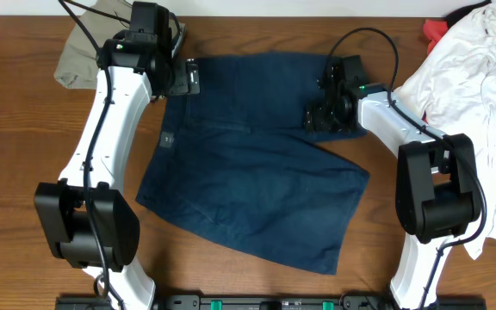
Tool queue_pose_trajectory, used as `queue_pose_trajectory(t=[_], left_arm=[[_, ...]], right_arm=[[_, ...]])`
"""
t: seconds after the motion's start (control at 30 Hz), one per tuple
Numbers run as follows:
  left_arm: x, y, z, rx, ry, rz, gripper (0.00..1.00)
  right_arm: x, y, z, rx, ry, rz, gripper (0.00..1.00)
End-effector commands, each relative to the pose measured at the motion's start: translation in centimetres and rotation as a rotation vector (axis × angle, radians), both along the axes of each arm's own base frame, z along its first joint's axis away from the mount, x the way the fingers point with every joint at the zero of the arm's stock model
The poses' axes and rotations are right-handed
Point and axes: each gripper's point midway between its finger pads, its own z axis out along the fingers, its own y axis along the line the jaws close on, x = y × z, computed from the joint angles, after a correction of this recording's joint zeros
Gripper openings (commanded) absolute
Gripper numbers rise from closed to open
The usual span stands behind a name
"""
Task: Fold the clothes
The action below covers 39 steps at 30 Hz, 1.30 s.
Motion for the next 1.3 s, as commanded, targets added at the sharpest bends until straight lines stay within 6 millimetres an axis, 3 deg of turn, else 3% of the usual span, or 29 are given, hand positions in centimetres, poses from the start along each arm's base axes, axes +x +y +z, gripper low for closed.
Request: queue_pose_trajectory(t=[0.0, 0.27, 0.57, 0.67, 0.77, 0.83, 1.0, 1.13, 1.27], left_arm=[[-0.2, 0.5, -0.5, 0.021, 0.022, 0.002, 0.98], [-1.4, 3.4, -1.0, 0.028, 0.079, 0.053, 0.98], [-3.0, 6.7, -1.6, 0.045, 0.152, 0.084, 0.98], [-3.6, 7.6, -1.7, 0.051, 0.174, 0.086, 0.98], [-4.6, 8.3, -1.4, 0.054, 0.201, 0.087, 0.98], [-5.4, 8.9, -0.7, 0.052, 0.216, 0.102, 0.98], [-8.7, 11.1, 2.6, 0.044, 0.207, 0.172, 0.98], [-11.0, 12.0, 5.6, 0.024, 0.158, 0.213, 0.98], [-13.6, 11.3, 7.2, 0.002, 0.165, 0.227, 0.98]], right_arm=[[-1.2, 0.5, -2.0, -0.013, 0.061, 0.018, 0.84], [-1.1, -0.9, -2.2, -0.018, 0.079, -0.019, 0.84], [-0.7, -4.7, -2.2, -0.01, 0.103, -0.106, 0.85], [-0.3, -5.7, -1.3, 0.033, 0.113, -0.136, 0.89], [0.1, -6.4, 1.0, 0.066, 0.116, -0.156, 0.89], [0.5, -6.7, 3.7, 0.085, 0.084, -0.164, 0.88], [0.3, -6.8, 12.2, 0.106, -0.078, -0.157, 0.92], [-2.3, -6.7, 17.3, 0.112, -0.134, -0.15, 0.93], [-6.8, -7.8, 18.6, 0.043, -0.062, -0.208, 0.85]])
